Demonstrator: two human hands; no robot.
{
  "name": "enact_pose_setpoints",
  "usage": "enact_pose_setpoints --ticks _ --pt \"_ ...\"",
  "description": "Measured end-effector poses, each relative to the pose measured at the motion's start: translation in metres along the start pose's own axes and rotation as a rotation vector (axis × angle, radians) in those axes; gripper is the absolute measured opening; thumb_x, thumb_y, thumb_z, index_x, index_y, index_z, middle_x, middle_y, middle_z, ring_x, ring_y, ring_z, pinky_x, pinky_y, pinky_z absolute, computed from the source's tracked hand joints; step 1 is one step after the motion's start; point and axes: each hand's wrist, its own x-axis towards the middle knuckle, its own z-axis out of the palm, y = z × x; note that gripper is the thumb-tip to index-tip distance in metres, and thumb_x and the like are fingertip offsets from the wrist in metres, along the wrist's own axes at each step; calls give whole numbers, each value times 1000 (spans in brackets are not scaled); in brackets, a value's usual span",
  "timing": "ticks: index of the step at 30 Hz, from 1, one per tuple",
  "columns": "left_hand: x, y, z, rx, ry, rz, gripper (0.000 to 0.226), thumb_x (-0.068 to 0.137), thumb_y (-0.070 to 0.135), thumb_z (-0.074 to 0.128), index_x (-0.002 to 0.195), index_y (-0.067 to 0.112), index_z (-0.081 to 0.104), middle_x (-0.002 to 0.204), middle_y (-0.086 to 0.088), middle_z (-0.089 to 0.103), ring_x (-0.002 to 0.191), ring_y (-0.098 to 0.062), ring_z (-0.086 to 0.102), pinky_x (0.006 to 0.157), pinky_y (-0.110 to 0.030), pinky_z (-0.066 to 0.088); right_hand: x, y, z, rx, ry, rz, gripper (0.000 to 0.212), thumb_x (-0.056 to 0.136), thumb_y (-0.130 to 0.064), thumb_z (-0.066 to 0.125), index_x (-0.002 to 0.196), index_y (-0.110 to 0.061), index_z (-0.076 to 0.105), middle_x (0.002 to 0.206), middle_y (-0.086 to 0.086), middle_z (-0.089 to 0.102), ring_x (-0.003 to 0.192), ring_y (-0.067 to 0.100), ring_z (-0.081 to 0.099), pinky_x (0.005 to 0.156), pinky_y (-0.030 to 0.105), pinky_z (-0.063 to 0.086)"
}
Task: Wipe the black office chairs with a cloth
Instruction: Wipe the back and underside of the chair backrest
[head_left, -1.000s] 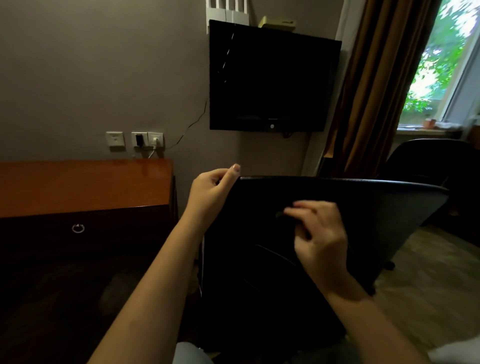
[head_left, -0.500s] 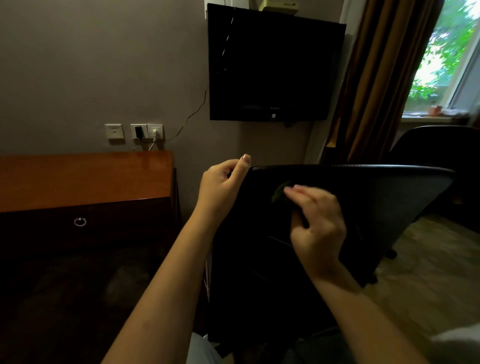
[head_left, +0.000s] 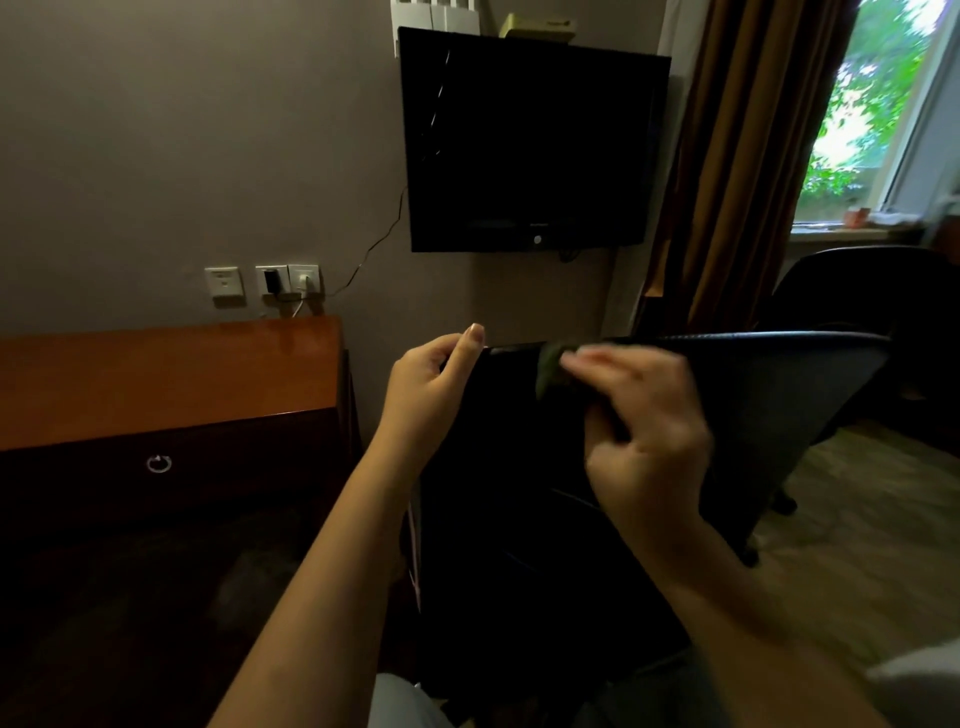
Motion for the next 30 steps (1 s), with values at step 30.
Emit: enact_pose_setpoints --ticks 30 --pt "-8 8 -12 -296 -47 -345 53 93 54 39 86 15 74 91 -10 73 86 -23 69 79 -36 54 -50 -14 39 97 -359 128 38 68 7 63 97 -13 75 97 4 67 93 23 61 85 24 47"
